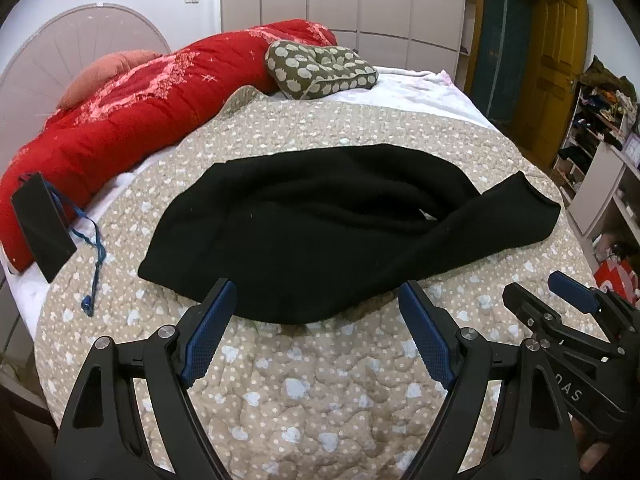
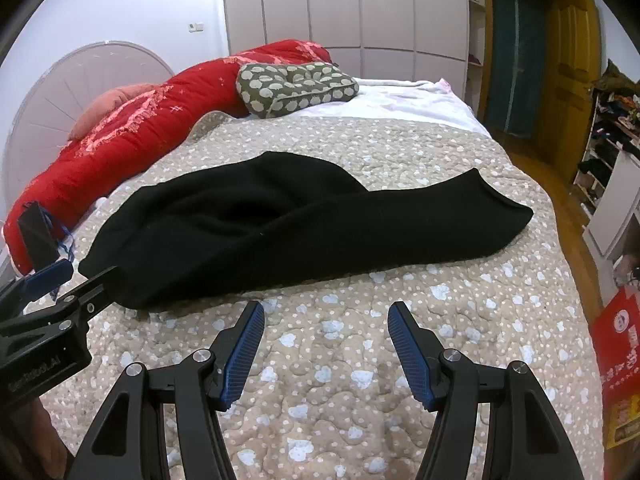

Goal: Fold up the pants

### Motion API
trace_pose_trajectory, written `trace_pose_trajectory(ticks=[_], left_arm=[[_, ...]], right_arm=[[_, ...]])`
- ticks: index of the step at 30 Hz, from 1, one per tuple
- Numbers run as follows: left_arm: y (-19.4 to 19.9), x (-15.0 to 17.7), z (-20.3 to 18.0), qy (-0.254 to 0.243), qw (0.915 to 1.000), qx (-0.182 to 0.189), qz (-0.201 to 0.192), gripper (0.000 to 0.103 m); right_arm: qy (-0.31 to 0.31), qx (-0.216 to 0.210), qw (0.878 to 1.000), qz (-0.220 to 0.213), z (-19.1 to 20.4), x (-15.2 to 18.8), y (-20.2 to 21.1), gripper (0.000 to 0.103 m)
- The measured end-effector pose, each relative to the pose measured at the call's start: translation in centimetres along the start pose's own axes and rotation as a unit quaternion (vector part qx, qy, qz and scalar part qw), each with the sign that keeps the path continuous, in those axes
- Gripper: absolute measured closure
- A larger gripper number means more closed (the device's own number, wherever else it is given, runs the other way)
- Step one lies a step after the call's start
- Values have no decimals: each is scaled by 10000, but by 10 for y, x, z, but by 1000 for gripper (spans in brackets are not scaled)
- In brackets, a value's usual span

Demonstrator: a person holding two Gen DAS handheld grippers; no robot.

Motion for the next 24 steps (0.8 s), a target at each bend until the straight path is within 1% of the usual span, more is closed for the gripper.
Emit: trace_pose_trajectory(ticks=[10, 14, 24], left_arm=[[-6, 4, -1, 56, 9999, 103, 70, 19], [-9, 6, 2, 177, 9996, 169, 121, 19], [-10, 7, 4, 245, 9995, 181, 126, 19]], right_arm=[[-15, 96, 9999, 57, -4, 2, -4, 41], [-35, 87, 9999, 69, -5, 2, -5, 41], [0, 96, 9999, 128, -3, 5, -8, 41]])
Point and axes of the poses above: each gripper's, at about its wrist camera, not at the fingertips, and y roughly against the way its jaws point, z to its left, x to its underside, the point moved 2 cm from there along -y, roughly the way its jaws point, and after that the axes turned 14 degrees about x, right-handed, at the moved point
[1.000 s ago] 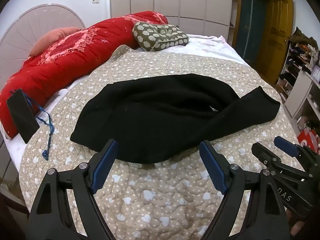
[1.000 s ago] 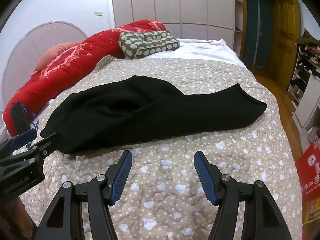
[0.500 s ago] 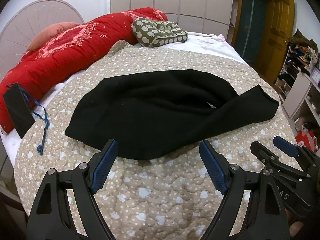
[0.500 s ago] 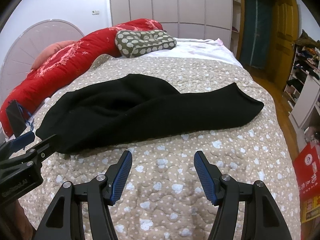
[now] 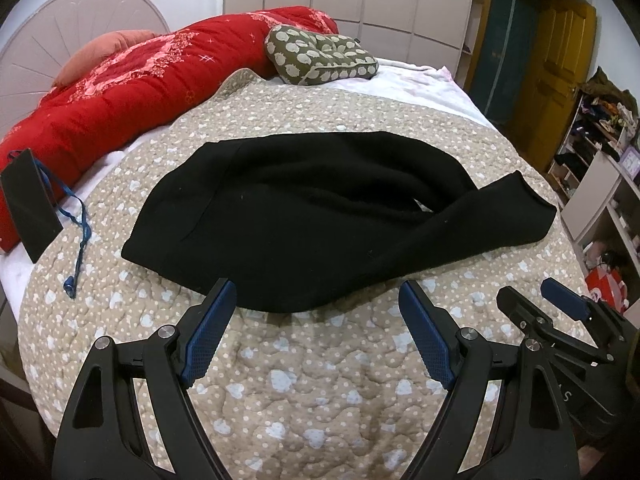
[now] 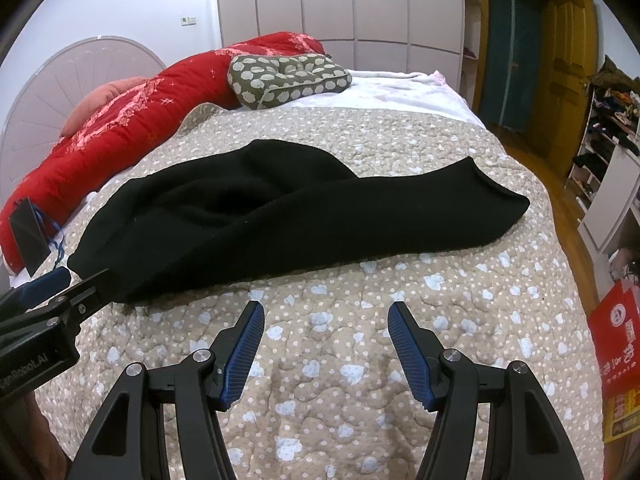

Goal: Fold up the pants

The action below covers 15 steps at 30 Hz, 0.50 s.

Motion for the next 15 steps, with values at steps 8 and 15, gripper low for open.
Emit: trace_pose_trajectory(ticks=[8, 15], left_arm=[[-1, 1, -3, -25, 10000, -28, 39, 19], [-1, 1, -2, 14, 10000, 1, 55, 19]], right_arm=[[-12, -12, 10000, 40, 1, 1, -2, 41], [-26, -18, 10000, 25, 0, 2, -2, 41]])
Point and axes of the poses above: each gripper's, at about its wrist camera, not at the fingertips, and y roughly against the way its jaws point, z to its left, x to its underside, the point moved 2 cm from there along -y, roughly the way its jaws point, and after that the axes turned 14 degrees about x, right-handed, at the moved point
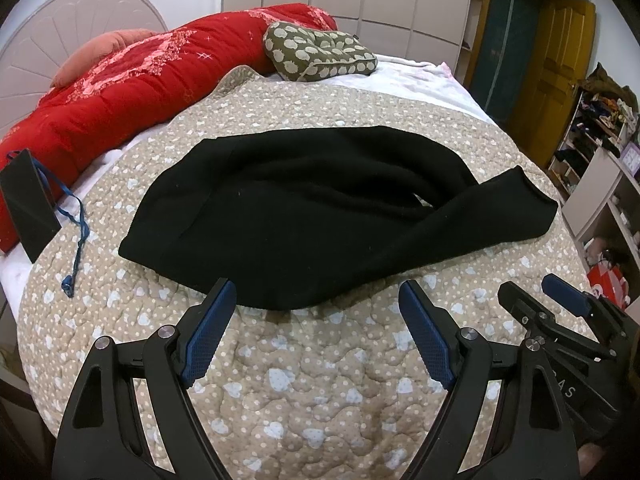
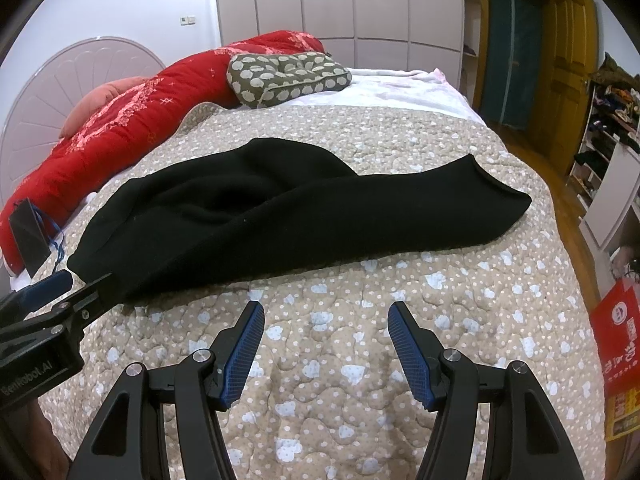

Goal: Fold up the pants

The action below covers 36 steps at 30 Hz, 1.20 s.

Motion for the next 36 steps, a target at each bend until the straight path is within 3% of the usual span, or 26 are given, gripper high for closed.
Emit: trace_pose_trajectory(ticks=[13, 24, 31, 36], left_arm=[[0, -5, 23, 280, 9996, 51, 12, 19], [3, -10, 79, 867, 9954, -404, -37, 19], [1, -7, 120, 1493, 9865, -667, -19, 19], [-5, -3, 143, 1856, 9799, -722, 79, 19]], right_arm=[[-40, -103, 9999, 57, 1, -7, -5, 41], [-209, -354, 9991, 76, 18, -42, -13, 41], [-101, -483, 9987, 128, 38, -66, -29, 41], [51, -327, 9994, 111, 53, -85, -51, 41]])
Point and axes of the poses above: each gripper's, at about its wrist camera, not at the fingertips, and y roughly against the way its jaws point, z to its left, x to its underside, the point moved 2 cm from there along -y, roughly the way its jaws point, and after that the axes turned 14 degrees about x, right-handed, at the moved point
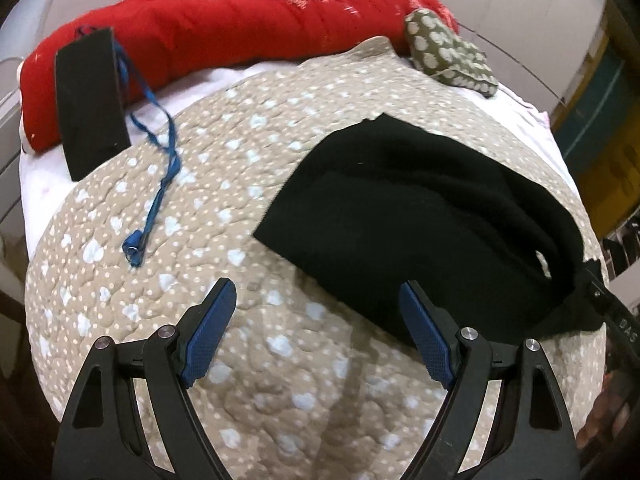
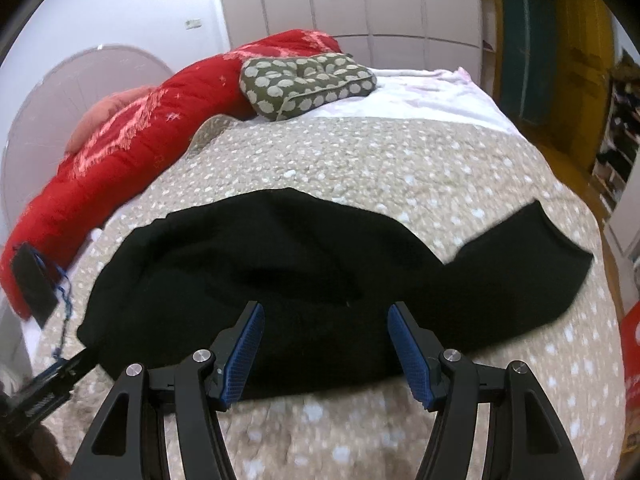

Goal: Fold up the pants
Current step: 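Lower both grippers onto the black pants and close on the fabric edge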

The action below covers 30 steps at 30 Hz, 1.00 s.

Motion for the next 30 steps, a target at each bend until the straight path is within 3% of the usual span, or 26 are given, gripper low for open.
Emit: trace_pose_trajectory(ticks=[6, 11, 17, 20, 21, 22, 23, 25, 27, 30], left_arm=[[-2, -3, 14, 127, 9999, -31, -44, 19], [-11, -10, 17, 215, 9997, 27, -74, 19], [-31, -17, 15, 335, 9988, 354, 99, 19], [-43, -20, 9, 321, 9979, 555, 91, 19], [-46, -20, 7, 319, 9979, 554, 121, 22], [-49, -21, 5, 283, 9982, 507, 136, 41], [-48, -22, 3, 223, 9987, 441, 114, 51], [-47, -24, 1, 174, 9986, 493, 110, 77], [-46, -25, 0, 145, 9982, 560, 145, 83], [-36, -25, -2, 29, 9981, 615, 68, 89]], right_arm=[[707, 468, 9957, 375, -8, 29, -22, 41], [175, 13, 9972, 722, -42, 65, -19, 41], [-648, -211, 9961, 556, -69, 59, 0, 39], [-888, -131, 9937, 674, -75, 58, -15, 38], [-1014, -207, 9916, 777, -74, 56, -25, 38], [-1110, -281, 9896, 871, -74, 56, -33, 38], [-1161, -318, 9887, 894, -74, 55, -38, 40], [-1129, -498, 9900, 680, -72, 54, -35, 62], [-1103, -809, 9882, 695, -72, 58, -31, 81], [-1082, -980, 9871, 661, -72, 69, -20, 91]])
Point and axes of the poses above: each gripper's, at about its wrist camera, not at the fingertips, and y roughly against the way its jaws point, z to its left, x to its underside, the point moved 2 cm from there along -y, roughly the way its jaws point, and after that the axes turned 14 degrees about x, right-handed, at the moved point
